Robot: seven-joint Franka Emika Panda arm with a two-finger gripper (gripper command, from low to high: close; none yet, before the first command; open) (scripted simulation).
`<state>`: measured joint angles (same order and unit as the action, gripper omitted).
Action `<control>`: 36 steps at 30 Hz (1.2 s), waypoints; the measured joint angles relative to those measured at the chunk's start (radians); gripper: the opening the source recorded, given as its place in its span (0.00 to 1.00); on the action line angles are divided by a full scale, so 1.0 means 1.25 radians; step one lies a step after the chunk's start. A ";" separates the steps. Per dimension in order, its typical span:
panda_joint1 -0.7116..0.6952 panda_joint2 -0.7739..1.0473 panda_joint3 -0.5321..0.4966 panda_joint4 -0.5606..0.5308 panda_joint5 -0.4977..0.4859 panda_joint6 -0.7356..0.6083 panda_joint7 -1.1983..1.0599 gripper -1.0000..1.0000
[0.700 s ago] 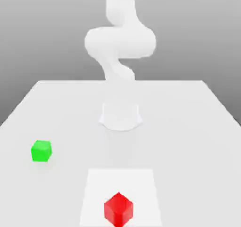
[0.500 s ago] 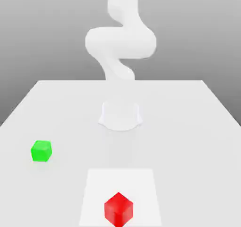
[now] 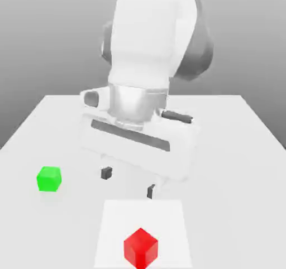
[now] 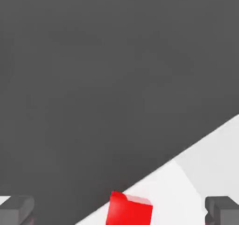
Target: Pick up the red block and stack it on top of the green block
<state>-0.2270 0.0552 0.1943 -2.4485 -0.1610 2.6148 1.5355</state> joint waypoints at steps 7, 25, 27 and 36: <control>0.018 0.190 -0.016 -0.013 0.022 0.112 0.082 0.50; -0.042 0.065 -0.078 -0.088 0.056 0.057 0.152 0.00; -0.090 0.024 -0.121 -0.129 0.056 0.055 0.211 0.00; -0.378 -0.150 -0.263 -0.326 0.078 0.089 0.493 0.00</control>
<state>-0.6997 -0.1317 -0.1347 -2.8564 -0.0634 2.7261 2.1520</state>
